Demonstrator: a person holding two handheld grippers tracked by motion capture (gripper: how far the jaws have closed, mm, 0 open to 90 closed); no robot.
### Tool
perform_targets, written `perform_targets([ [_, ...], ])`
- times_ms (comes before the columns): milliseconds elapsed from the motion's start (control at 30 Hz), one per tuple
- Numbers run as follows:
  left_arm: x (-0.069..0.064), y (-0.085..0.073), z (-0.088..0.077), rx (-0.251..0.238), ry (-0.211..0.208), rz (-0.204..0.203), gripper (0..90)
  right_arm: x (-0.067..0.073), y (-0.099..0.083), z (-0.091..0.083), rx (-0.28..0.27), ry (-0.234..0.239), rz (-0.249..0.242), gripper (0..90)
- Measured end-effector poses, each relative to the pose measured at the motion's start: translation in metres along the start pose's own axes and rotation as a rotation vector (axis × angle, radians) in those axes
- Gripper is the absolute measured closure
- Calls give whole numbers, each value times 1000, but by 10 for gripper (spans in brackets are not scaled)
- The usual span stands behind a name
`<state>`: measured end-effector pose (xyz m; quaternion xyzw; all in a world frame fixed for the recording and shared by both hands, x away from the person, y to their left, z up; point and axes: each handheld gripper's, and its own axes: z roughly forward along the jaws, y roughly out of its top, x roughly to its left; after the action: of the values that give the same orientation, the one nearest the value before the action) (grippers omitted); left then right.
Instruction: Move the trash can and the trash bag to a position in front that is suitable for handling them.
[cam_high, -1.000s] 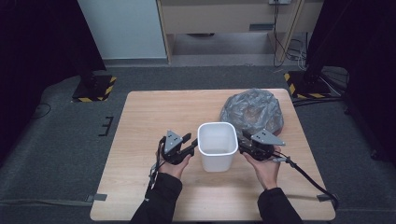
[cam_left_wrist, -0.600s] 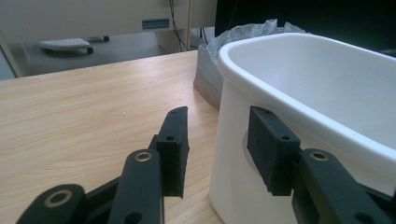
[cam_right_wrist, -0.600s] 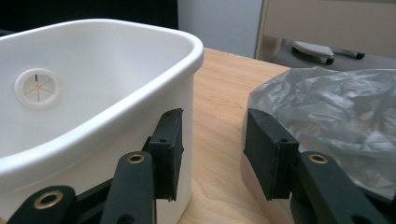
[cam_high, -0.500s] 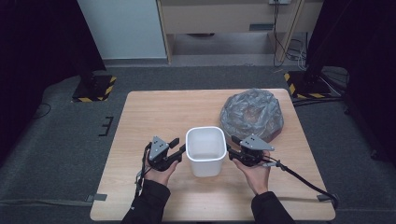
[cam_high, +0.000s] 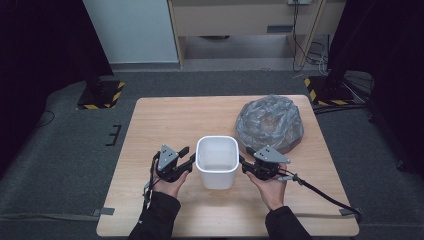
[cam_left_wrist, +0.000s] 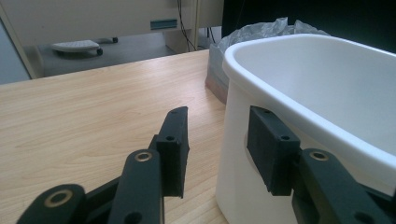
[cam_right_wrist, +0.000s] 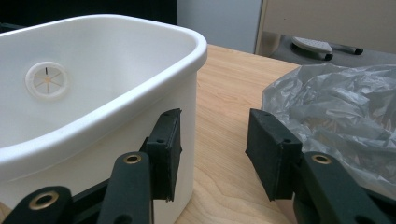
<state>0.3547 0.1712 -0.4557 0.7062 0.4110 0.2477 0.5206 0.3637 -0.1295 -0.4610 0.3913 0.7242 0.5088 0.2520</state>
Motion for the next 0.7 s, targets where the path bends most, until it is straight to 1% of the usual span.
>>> perform_targets([
  [67,0,0,-1,2,0,1,559,-1,-1,0,-2,0,4,529],
  [133,1,0,-2,5,-2,-6,527,-4,-1,0,0,2,19,509],
  [167,3,-1,-4,9,7,1,523,-8,-1,0,6,-11,8,504],
  [200,6,-2,-5,10,12,2,517,-17,0,-2,14,-51,-5,501],
  [233,9,-3,-8,12,20,1,517,-17,0,-2,14,-51,-5,501],
  [267,13,-4,-10,16,30,2,507,-32,0,-4,2,-90,11,488],
  [300,18,-6,-13,19,42,2,507,-32,0,-4,2,-90,11,488],
  [333,23,-8,-16,27,54,5,496,-47,0,-6,7,-136,0,464],
  [367,28,-11,-20,36,65,6,496,-47,0,-6,7,-136,0,464],
  [400,33,-14,-24,44,77,12,489,-58,0,-5,16,-163,4,433],
  [433,37,-18,-27,54,88,13,489,-58,0,-5,16,-163,4,433],
  [467,47,-26,-35,78,111,17,483,-66,-1,0,22,-181,2,418],
  [500,47,-26,-35,78,111,17,479,-66,-1,0,22,-181,2,418],
  [533,57,-35,-42,94,135,4,475,-71,-3,7,34,-199,4,406],
  [567,57,-35,-42,94,135,4,472,-71,-3,7,34,-199,4,406],
  [600,62,-39,-45,103,147,-9,466,-75,-4,18,51,-222,4,401],
  [633,67,-43,-48,107,159,-21,466,-75,-4,18,51,-222,4,401],
  [667,76,-47,-51,119,182,-31,454,-78,-5,29,50,-260,3,394],
  [700,76,-47,-51,119,182,-31,449,-78,-5,29,50,-260,3,394],
])
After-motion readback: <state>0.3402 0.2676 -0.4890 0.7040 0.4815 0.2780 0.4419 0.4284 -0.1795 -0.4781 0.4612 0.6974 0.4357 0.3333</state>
